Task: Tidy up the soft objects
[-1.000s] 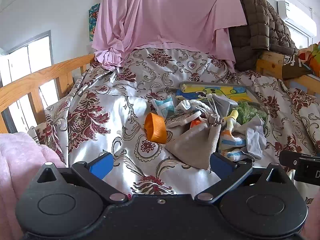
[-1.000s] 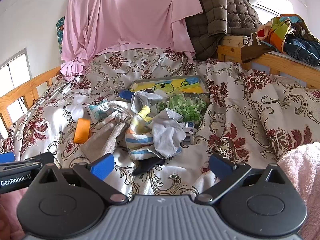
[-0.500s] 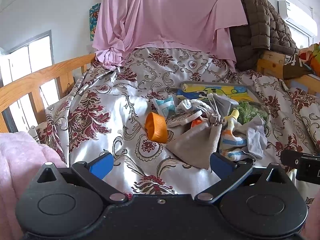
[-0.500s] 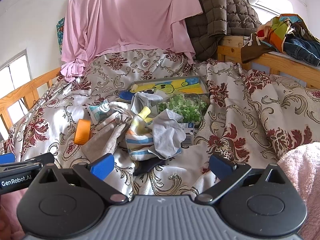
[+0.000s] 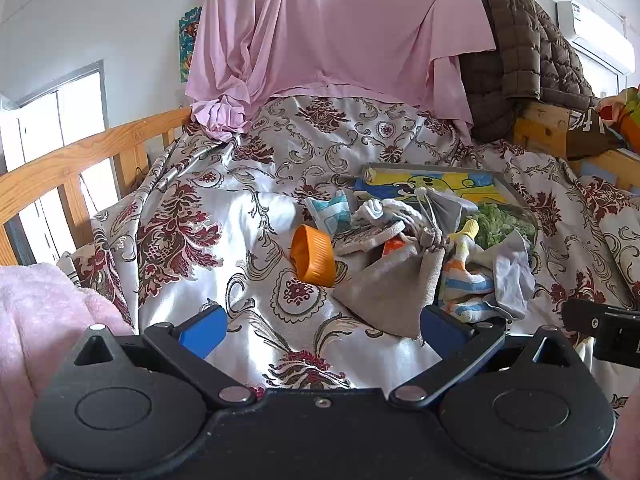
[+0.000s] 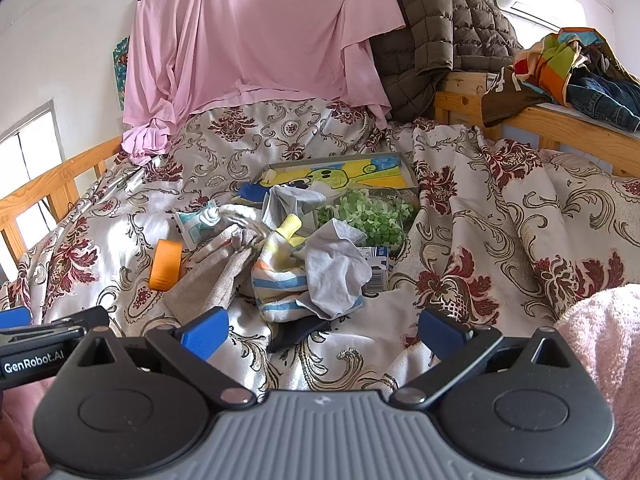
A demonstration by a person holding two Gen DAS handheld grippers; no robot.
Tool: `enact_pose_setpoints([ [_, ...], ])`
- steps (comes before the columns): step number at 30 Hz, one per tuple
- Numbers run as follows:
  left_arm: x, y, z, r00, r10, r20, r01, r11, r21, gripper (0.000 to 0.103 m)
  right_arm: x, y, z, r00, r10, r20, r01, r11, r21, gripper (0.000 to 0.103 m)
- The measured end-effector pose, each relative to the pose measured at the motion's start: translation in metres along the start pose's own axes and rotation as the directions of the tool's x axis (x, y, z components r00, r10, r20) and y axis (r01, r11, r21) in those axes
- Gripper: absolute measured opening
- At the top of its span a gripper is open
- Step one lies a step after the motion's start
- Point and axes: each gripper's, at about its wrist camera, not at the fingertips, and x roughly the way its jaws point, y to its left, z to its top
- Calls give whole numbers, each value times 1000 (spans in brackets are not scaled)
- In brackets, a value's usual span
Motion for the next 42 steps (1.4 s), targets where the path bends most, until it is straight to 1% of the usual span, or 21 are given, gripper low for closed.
enact_pose_setpoints([
  [24,1,2,3,1000,7,6,-7,1000,-12,102,0,-1,1,1000,6,7,-6,1000,14,103],
  [39,4,1,2,1000,6,1,-6,1000,-11,102,0,-3,2,999,29,18,-30,999,44,103],
  [42,5,1,3,1000,6,-2,-6,1000,-10,102,-2,-5,4,999,34,34,-36,998,59,103],
])
